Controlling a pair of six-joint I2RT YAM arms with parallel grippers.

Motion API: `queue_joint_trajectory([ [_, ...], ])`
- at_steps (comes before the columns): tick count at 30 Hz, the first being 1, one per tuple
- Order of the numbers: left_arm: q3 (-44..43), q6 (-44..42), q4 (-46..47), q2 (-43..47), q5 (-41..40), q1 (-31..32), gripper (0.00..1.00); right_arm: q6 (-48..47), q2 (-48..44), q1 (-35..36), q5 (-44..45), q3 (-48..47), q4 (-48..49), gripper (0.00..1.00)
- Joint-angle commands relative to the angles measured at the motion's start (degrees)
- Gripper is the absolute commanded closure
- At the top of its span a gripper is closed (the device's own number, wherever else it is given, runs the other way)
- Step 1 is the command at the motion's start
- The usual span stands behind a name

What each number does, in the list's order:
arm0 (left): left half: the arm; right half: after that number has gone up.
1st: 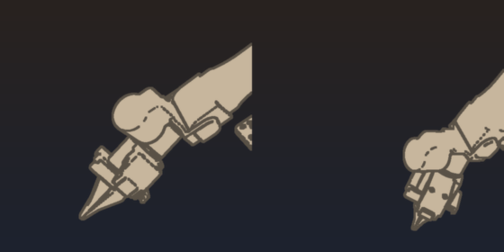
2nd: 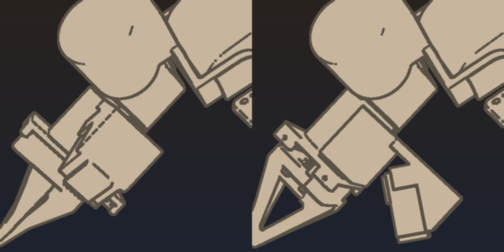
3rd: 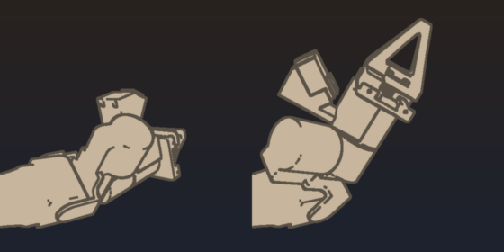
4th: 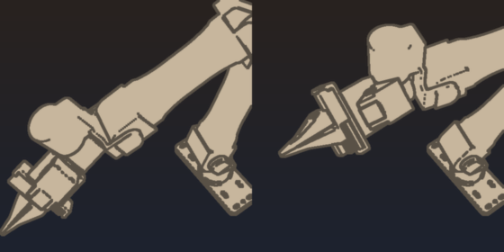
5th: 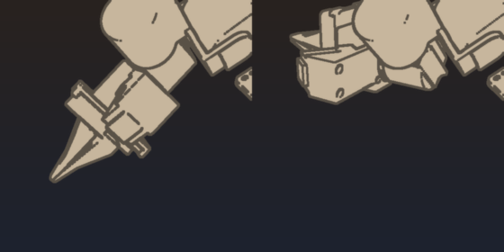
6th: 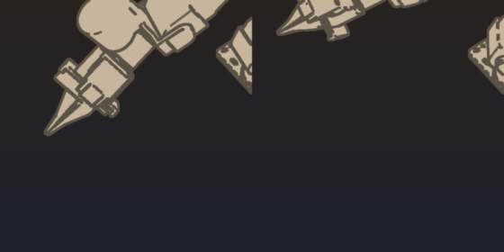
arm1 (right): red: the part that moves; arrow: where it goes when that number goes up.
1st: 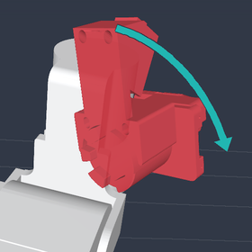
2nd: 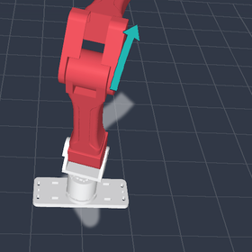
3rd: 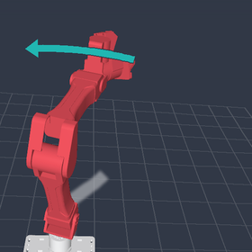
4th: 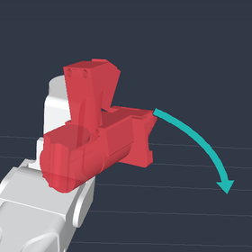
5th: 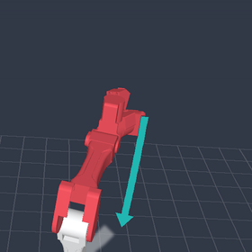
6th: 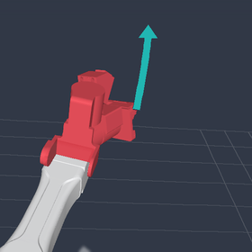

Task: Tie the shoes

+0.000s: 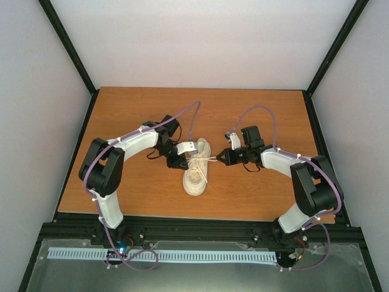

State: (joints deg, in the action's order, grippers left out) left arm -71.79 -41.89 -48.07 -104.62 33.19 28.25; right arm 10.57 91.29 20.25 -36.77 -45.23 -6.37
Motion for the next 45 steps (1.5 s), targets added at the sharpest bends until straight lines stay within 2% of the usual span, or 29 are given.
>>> queue_joint_trajectory([
  [1, -1.10, -0.01, -0.85, -1.82, -0.80, 0.85, 0.76, 0.37, 0.38, -0.57, 0.39, 0.23, 1.35, 0.97],
  [5, -1.00, 0.20, -0.16, -2.66, -2.54, 1.37, 0.77, 0.29, 0.30, -0.56, 0.34, 0.32, 1.28, 0.97],
  [9, -0.85, 0.28, -0.02, -2.32, -2.93, 1.37, 0.98, 0.17, 0.38, -0.61, 0.17, 0.16, 1.10, 0.97],
  [15, -0.04, 0.02, -0.13, -1.00, -3.65, 1.37, 0.99, -0.72, -0.04, -0.60, 0.29, -0.82, -0.28, 0.87],
  [19, 0.74, 0.05, -0.08, -0.24, -4.11, 1.36, 0.99, -1.91, -0.41, -0.60, -0.24, -2.89, -2.09, 0.74],
  [25, 1.97, 0.48, 0.77, 0.89, -4.70, 1.31, 0.99, -0.53, 1.05, 0.36, -0.70, -6.08, -0.83, 0.63],
  [26, 1.90, 0.71, 0.85, 0.62, -4.48, 1.35, 0.92, -0.29, 1.75, 0.84, -0.59, -6.83, -0.57, 0.61],
  [28, 1.43, 1.33, 1.30, -0.21, -4.33, 1.34, 0.72, 0.01, 3.30, 1.82, -0.62, -8.44, -0.32, 0.60],
  [29, 1.21, 1.70, 1.53, -0.57, -4.25, 1.31, 0.67, 0.25, 4.01, 2.22, -0.52, -9.18, -0.19, 0.60],
  [34, -0.28, 2.54, 1.45, -1.58, -1.69, 1.36, 0.66, 1.65, 6.78, 3.27, 0.84, -11.91, 0.72, 0.57],
  [36, -0.68, 2.96, 1.78, -1.93, -1.68, 1.37, 0.71, 2.24, 7.94, 3.59, 1.49, -12.81, 0.82, 0.56],
  [39, -1.28, 3.26, 2.17, -2.72, -2.41, 1.37, 0.96, 2.53, 9.83, 4.36, 1.91, -14.55, 0.83, 0.54],
  [40, -1.33, 3.11, 2.07, -2.85, -2.51, 1.31, 0.99, 2.60, 10.33, 4.70, 2.25, -15.05, 0.82, 0.54],
  [45, -0.11, 1.52, 1.61, -0.75, -4.29, 1.24, 0.99, 3.32, 12.08, 5.57, 5.93, -16.55, 0.56, 0.54],
])
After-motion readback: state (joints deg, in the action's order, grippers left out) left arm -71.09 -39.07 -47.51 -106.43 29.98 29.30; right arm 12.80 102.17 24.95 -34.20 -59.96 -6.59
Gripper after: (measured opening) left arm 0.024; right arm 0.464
